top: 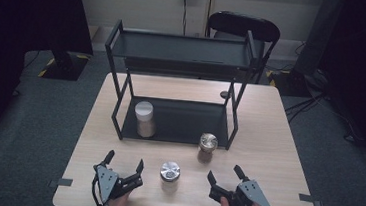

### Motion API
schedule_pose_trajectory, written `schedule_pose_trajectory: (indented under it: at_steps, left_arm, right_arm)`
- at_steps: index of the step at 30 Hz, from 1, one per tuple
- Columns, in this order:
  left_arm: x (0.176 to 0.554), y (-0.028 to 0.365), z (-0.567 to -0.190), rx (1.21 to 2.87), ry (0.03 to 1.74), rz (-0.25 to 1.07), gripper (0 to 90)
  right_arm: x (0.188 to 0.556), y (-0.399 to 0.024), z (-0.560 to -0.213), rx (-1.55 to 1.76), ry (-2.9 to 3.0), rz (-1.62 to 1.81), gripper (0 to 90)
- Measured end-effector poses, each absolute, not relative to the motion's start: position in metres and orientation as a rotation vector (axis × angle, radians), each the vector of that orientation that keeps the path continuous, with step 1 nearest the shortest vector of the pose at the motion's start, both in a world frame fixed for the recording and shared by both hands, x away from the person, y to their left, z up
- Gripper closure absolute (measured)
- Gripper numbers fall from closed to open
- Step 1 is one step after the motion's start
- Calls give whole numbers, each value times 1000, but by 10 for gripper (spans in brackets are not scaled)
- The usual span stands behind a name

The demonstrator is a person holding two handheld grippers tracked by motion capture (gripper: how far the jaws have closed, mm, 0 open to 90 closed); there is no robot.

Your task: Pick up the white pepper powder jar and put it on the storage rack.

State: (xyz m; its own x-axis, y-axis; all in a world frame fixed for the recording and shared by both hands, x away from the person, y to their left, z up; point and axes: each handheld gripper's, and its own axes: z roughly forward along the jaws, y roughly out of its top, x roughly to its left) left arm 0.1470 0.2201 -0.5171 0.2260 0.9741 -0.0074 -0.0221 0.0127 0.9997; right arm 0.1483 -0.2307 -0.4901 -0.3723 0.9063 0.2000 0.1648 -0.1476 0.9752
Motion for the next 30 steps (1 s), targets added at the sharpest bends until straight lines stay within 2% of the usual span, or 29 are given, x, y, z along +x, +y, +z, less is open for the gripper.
schedule_pose_trajectory:
  at_steps: [20,30]
  left_arm:
    - [147,219,-517,1283,1032,1046,11]
    - [147,219,-517,1283,1032,1047,12]
  right_arm:
    - [151,-219,-465,1091,1595,1658,12]
    - [149,-198,-453,996,1630,1606,19]
